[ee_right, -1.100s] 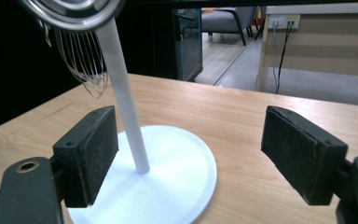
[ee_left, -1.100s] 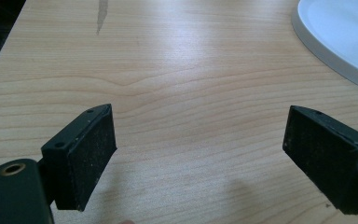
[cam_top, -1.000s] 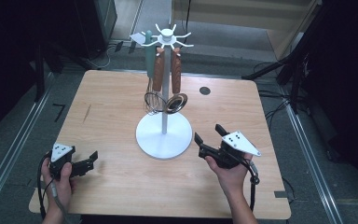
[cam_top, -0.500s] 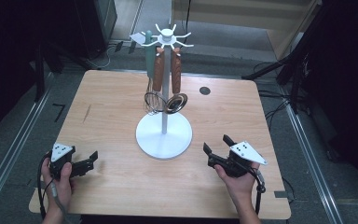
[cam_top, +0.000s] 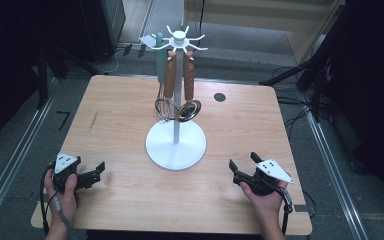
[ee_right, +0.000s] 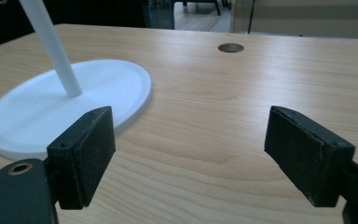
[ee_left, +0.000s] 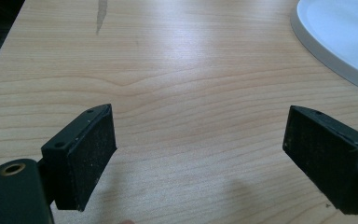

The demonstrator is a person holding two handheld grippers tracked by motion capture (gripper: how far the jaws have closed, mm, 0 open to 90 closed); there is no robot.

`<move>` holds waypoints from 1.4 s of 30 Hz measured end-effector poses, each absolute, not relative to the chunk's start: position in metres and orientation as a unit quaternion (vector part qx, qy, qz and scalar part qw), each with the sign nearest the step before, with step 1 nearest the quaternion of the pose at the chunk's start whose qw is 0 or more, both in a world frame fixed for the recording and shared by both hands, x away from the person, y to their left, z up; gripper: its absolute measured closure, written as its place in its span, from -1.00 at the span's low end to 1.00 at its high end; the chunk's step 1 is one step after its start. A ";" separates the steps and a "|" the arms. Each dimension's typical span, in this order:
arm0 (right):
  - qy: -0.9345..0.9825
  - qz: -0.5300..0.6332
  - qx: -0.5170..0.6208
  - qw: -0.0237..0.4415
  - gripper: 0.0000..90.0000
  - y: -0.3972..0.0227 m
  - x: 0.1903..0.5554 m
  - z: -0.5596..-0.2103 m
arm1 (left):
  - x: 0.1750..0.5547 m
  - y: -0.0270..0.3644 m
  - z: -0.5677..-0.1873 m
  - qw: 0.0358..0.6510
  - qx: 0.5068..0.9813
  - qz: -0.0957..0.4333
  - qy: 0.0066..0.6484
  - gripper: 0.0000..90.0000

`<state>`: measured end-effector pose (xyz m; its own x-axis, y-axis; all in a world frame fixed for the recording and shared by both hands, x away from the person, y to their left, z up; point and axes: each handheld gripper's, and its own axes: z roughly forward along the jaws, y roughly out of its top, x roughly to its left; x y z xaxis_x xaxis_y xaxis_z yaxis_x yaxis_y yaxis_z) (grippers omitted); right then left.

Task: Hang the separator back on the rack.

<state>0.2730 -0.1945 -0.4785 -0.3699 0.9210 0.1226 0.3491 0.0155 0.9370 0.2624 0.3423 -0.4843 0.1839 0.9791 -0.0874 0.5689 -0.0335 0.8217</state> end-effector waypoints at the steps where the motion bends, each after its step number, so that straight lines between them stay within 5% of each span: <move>1: 0.656 0.503 0.485 0.286 -0.63 -0.196 0.273 -0.479 | 0.262 0.342 -0.484 0.384 0.666 0.268 0.581 -0.78; 29: 0.614 0.473 0.554 0.304 -0.66 -0.268 0.271 -0.498 | 0.261 0.344 -0.484 0.388 0.657 0.271 0.587 -0.78; 42: 0.620 0.449 0.564 0.311 -0.67 -0.284 0.267 -0.506 | 0.262 0.344 -0.485 0.388 0.655 0.267 0.591 -0.98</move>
<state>0.2669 -0.2836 -0.5063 -0.1713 0.9778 0.1211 0.4201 -0.0387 0.9067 0.2624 0.3441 -0.4847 0.1598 0.9812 -0.1082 0.5665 -0.0014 0.8241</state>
